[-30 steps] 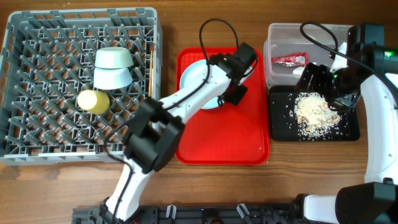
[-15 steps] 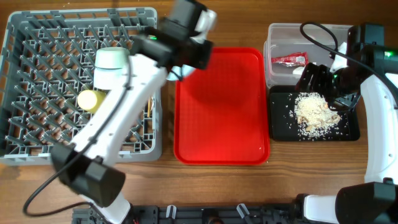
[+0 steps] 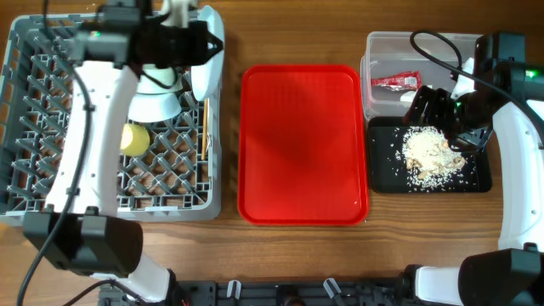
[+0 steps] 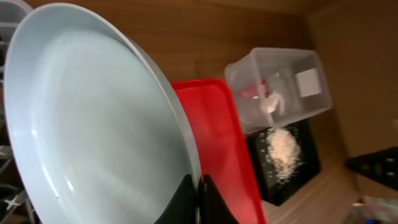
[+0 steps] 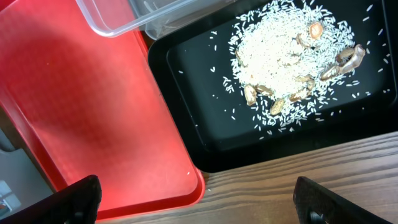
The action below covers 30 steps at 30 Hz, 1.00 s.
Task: Sort waste into correct bins and load items into the dishwasher rack
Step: 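Carry the light-blue plate into the rack and stand it upright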
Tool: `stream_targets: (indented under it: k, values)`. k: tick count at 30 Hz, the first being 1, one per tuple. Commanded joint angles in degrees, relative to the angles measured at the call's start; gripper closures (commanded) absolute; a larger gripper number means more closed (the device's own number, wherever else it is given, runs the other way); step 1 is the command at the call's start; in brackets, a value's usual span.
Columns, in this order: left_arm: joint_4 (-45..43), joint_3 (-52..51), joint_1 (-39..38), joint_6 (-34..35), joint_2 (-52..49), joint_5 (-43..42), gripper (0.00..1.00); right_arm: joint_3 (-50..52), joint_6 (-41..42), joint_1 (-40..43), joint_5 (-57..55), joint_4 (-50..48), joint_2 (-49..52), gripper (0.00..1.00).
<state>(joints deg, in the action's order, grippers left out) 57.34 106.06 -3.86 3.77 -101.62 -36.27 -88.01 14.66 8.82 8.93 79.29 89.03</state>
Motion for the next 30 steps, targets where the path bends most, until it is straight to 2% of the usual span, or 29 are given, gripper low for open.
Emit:
stream_targets:
  k: [1,15,24,25,26,27,28,29,30]
  values:
    - [0.61,0.02,3.04,0.13,-0.46,-10.03,0.96,-0.85,-0.98,0.15,0.09,0.04,0.22,0.0]
    - [1.09,-0.09,4.42,-0.13,-7.06,-10.27,0.96,-0.85,-0.98,0.15,0.07,0.13,0.22,0.0]
    - [3.39,-0.09,4.52,-0.15,-9.2,1.81,0.96,-0.85,-1.01,0.15,0.09,0.2,0.22,0.0]
    - [3.58,-0.09,4.52,-0.13,-9.2,3.74,0.92,-0.85,-1.01,0.15,0.09,0.26,0.22,0.0]
    - [3.69,-0.09,4.52,-0.13,-9.2,5.16,0.84,-0.85,-1.01,0.15,0.09,0.28,0.22,0.0]
    - [3.96,-0.09,4.5,-0.13,-9.2,6.86,0.63,-0.85,-1.01,0.15,0.09,0.31,0.22,0.0]
    - [4.2,-0.09,4.52,-0.13,-9.2,7.17,0.3,-0.85,-1.01,0.15,0.07,0.31,0.22,0.0]
    - [4.5,-0.09,4.5,-0.11,-9.2,7.23,0.2,-0.85,-1.03,0.15,0.09,0.31,0.22,0.0]
    - [4.72,-0.09,4.5,-0.11,-9.18,7.23,0.13,-0.85,-1.03,0.15,0.09,0.28,0.22,0.0]
